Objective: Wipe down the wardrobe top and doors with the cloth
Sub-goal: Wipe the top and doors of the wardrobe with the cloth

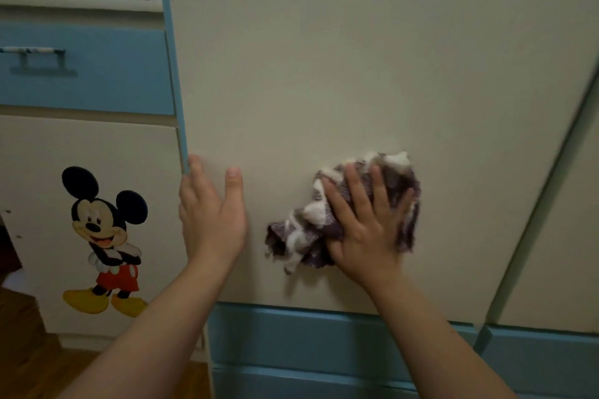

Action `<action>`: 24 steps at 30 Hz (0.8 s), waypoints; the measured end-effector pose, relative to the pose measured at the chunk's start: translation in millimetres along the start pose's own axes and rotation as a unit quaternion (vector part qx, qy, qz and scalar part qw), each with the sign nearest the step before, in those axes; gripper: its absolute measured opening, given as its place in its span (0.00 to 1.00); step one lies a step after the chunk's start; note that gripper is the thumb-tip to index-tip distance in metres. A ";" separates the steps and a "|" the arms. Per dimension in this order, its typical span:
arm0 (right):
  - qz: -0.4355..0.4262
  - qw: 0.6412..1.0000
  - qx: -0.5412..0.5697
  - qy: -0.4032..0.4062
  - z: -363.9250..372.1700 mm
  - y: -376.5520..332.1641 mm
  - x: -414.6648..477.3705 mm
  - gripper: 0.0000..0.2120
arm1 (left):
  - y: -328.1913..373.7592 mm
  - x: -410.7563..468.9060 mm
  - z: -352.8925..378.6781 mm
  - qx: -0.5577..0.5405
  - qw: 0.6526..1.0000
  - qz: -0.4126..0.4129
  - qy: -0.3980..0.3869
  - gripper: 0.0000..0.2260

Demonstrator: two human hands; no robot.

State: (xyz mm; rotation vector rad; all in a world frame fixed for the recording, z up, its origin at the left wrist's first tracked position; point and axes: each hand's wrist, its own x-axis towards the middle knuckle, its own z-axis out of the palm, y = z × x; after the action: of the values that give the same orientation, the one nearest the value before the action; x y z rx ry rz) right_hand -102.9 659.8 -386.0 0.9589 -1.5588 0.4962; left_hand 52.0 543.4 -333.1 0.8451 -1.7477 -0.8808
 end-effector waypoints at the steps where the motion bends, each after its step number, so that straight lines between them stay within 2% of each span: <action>1: 0.034 0.999 -0.029 0.001 -3.3 14.9 -11.8 0.32 | 0.6 -0.3 0.4 0.001 1.000 -0.005 -0.001 0.28; 4: 0.143 0.987 -0.071 -0.008 -11.3 42.2 -38.3 0.38 | 3.5 -2.1 2.0 0.001 1.000 -0.017 0.005 0.27; 7: 0.239 0.969 -0.053 -0.018 -15.1 41.2 -43.7 0.42 | 6.8 -2.9 3.9 -0.013 0.999 -0.025 0.017 0.27; 11: 0.286 0.958 -0.016 -0.023 -9.8 17.7 -25.7 0.44 | 4.4 -1.2 4.7 -0.034 0.998 -0.017 0.045 0.26; 14: 0.230 0.973 -0.001 -0.021 0.9 -8.8 -4.2 0.44 | -0.4 2.1 2.2 -0.083 0.994 -0.025 0.063 0.29; 17: 0.117 0.993 0.007 -0.021 11.7 -42.3 19.6 0.45 | -4.5 4.9 -3.8 -0.126 0.990 -0.032 0.059 0.30; 19: 0.045 0.998 0.019 -0.026 17.5 -67.3 33.5 0.42 | -5.1 7.4 -8.8 -0.142 0.988 -0.040 0.055 0.28; 24: -0.132 0.989 0.016 -0.058 26.2 -108.5 63.4 0.35 | 4.1 9.2 -16.6 -0.063 0.994 -0.008 0.092 0.34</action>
State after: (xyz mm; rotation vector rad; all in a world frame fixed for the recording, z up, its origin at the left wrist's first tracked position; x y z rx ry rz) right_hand -31.2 558.7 -352.7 1.2180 -1.5009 0.2829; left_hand 64.4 534.5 -321.1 0.8307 -1.5116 -0.8850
